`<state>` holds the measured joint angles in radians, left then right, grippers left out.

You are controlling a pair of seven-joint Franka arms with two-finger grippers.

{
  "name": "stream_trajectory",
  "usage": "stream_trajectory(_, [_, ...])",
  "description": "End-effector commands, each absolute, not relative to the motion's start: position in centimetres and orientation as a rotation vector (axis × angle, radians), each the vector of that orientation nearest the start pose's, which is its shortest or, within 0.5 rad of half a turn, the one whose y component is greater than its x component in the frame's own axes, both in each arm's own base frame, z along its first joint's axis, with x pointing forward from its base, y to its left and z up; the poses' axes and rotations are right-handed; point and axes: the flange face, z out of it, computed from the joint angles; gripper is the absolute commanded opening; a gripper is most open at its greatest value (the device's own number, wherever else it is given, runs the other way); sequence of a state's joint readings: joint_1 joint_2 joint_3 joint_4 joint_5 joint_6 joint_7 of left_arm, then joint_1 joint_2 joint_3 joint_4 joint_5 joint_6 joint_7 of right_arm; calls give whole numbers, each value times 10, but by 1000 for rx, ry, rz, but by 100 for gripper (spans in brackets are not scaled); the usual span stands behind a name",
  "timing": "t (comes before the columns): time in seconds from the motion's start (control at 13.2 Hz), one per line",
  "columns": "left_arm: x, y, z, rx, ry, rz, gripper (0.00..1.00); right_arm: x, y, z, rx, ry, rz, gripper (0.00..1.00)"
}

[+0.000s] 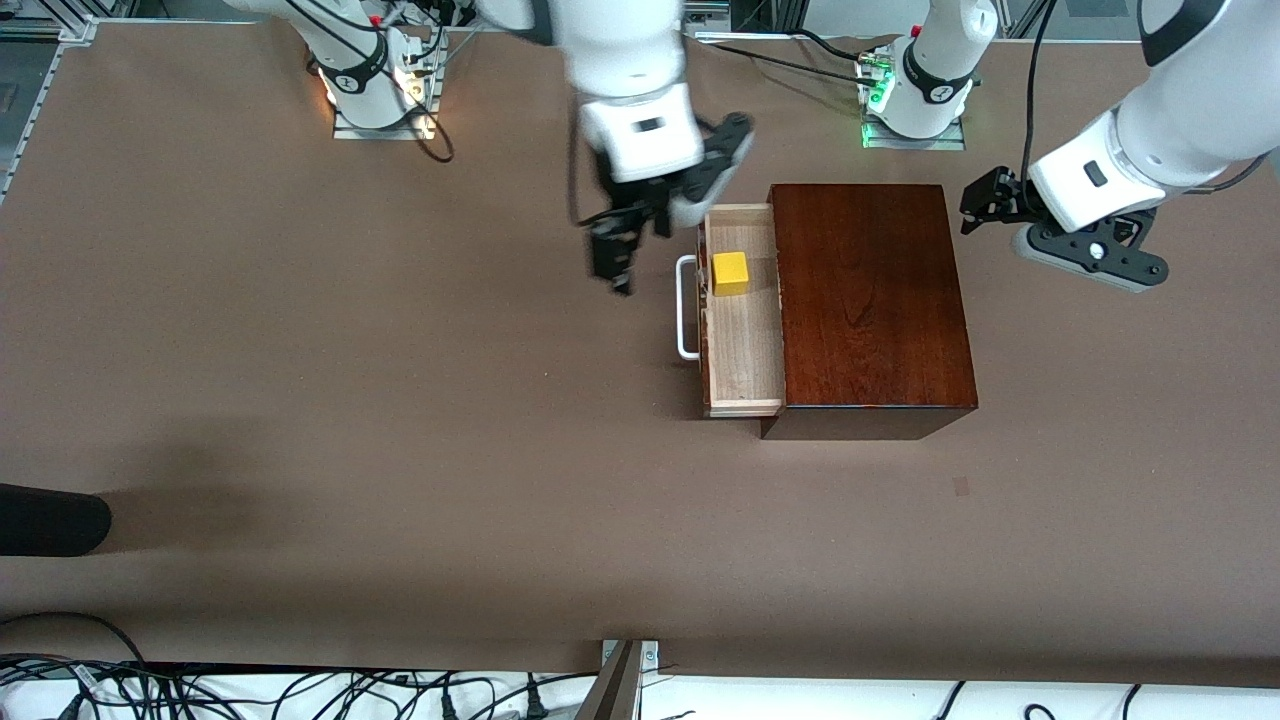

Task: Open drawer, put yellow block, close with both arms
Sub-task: 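Raise the right gripper away while the left gripper moves toward the drawer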

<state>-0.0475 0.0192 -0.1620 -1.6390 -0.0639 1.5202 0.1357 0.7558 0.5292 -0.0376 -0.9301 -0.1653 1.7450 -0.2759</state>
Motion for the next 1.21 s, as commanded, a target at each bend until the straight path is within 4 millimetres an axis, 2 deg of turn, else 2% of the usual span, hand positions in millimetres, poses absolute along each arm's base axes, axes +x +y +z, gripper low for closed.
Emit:
stream_trajectory(0.0, [537, -145, 586, -3096, 848, 254, 100, 567, 373, 652, -2931, -1284, -406, 100])
stream_trajectory(0.08, [536, -153, 585, -3072, 1036, 250, 100, 579, 332, 663, -2941, -1167, -356, 100])
stream_trajectory(0.23, [536, -169, 572, -3041, 1310, 284, 100, 591, 268, 671, -2973, -987, -254, 100])
stream_trajectory(0.3, [531, -191, 566, -2975, 1471, 294, 100, 593, 239, 672, -3004, -911, -218, 100])
stream_trajectory(0.38, [532, -213, 548, -2912, 1620, 330, 100, 592, 216, 667, -3013, -851, -180, 100])
stream_trajectory(0.53, [539, -276, 514, -2819, 1827, 349, 100, 592, 155, 650, -3025, -703, -108, 100])
stream_trajectory(0.61, [537, -313, 504, -2769, 1913, 320, 100, 594, 124, 636, -3034, -630, -67, 100])
stream_trajectory(0.76, [544, -372, 463, -2698, 2089, 250, 100, 592, 76, 597, -3050, -520, -25, 100])
stream_trajectory(0.83, [546, -399, 440, -2625, 2244, 203, 100, 589, 63, 573, -3056, -490, -17, 100])
stream_trajectory(0.91, [549, -417, 428, -2560, 2377, 137, 100, 589, 59, 558, -3073, -487, -27, 100])
stream_trajectory(1.06, [556, -431, 408, -2523, 2462, 21, 100, 595, 58, 549, -3108, -450, -22, 100])
stream_trajectory(1.14, [550, -448, 404, -2487, 2489, -34, 100, 595, 60, 547, -3114, -400, -15, 100])
